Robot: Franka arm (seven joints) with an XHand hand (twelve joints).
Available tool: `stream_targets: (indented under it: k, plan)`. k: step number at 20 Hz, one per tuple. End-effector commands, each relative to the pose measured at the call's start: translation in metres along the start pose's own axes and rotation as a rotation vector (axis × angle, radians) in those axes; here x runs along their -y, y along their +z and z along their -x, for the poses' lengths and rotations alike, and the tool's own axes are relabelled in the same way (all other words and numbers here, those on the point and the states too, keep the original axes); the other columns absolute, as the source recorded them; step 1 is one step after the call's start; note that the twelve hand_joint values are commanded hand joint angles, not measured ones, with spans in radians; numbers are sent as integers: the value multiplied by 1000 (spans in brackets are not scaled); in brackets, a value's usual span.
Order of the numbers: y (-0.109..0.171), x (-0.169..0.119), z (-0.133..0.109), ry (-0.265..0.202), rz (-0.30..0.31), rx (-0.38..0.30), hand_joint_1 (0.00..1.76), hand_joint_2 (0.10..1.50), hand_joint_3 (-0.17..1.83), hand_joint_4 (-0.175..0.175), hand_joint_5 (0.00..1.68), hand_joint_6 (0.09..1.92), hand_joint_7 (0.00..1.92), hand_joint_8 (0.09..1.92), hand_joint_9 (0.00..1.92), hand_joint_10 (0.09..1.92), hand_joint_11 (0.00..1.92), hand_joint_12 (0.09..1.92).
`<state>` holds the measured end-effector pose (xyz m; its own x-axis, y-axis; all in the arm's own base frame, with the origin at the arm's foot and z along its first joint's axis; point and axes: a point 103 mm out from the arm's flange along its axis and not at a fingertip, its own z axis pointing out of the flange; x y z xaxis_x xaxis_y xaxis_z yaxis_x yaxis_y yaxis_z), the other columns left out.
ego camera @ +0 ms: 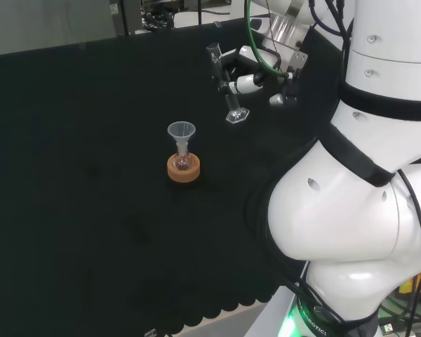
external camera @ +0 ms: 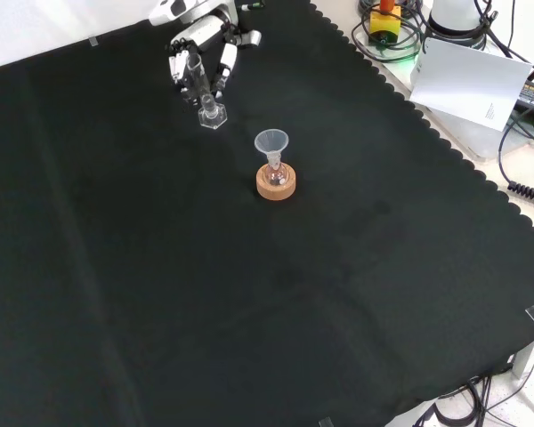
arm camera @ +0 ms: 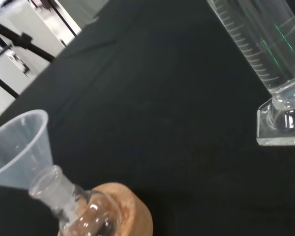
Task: Pour the water from the graduated cylinder into the round-bottom flask.
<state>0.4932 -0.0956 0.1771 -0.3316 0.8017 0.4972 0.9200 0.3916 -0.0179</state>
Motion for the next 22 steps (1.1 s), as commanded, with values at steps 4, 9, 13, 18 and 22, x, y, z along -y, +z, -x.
stream_targets:
  k: [4, 9, 13, 18, 22]
  plan:
    - [-11, 36, -38, 62, -199, 94, 1243, 1160, -1, -175, 879, 1137, 909, 1140, 1327, 193, 1093, 865]
    - [-8, 55, -50, 102, -313, 161, 1245, 1154, -2, -175, 889, 1121, 921, 1122, 1346, 185, 1096, 860]
    - [-4, 65, -57, 108, -381, 203, 1246, 1152, -2, -175, 893, 1116, 926, 1116, 1353, 181, 1098, 859]
    - [2, 76, -65, 110, -451, 255, 1247, 1151, -2, -175, 895, 1112, 928, 1112, 1357, 177, 1101, 857]
    - [6, 80, -74, 107, -492, 276, 1247, 1150, -1, -175, 896, 1111, 930, 1110, 1359, 173, 1103, 855]
